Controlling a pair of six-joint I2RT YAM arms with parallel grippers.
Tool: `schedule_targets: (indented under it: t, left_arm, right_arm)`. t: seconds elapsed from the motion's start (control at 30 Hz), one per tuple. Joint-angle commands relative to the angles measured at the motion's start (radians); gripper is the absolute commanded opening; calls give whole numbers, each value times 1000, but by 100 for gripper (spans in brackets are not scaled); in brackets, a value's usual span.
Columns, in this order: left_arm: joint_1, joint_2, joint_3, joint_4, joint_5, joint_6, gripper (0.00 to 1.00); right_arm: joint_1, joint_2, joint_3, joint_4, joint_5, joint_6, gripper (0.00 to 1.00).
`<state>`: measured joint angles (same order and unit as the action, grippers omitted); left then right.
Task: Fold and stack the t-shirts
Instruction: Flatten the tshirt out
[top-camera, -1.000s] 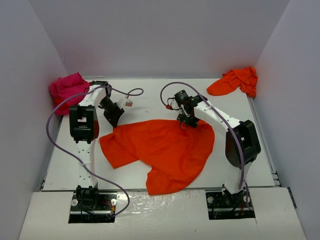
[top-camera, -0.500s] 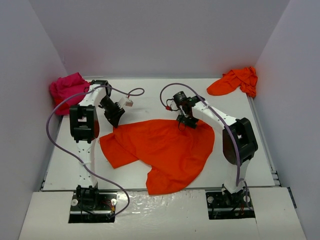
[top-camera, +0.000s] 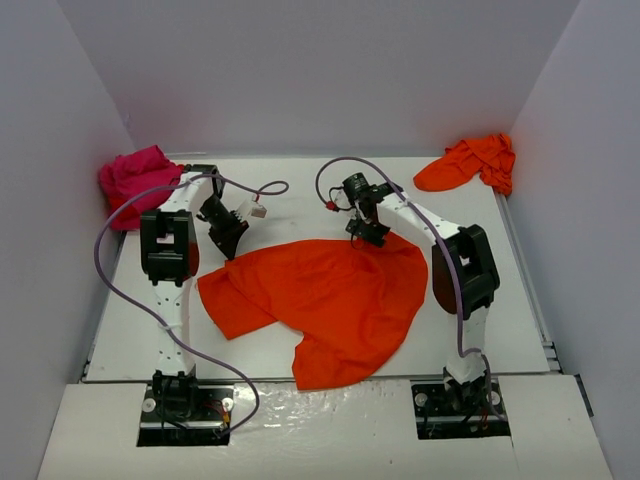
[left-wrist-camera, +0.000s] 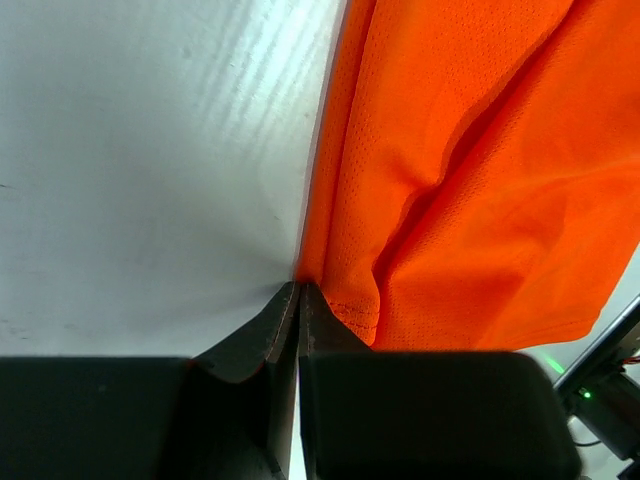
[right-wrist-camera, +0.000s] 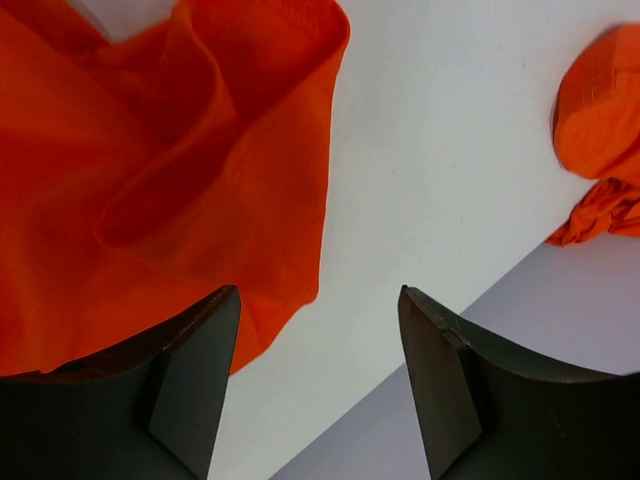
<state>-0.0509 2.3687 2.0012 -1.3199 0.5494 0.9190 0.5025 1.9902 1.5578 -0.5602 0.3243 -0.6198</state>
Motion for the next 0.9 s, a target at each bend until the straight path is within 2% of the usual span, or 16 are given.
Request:
schedule_targets:
  t: [0.0,0.13,0.43,0.73,0.83,0.87]
  left_arm:
    - [6,-94,-38,7,-28,3,0]
    - [7,-115,-67,37,-34,-6,0]
    - [5,-106,-64,53,-47,-13,0]
    - [3,-113,-67,62,-55,-24,0]
    - [5,-115,-72,67,-59,-25,0]
    - [5,-114,-74,69,-60,-26,0]
  right_arm:
    - [5,58,139,-64,-149,-11,59]
    - [34,101,190,-131,-200,-12,56]
    - [39,-3,34,-133,-141,-22,57]
    - [25,12,-1,-113,-100,-14,56]
    - [25,27,-2,-103,-114,-13,50]
    - [25,33,-1,-100,-119,-10,44]
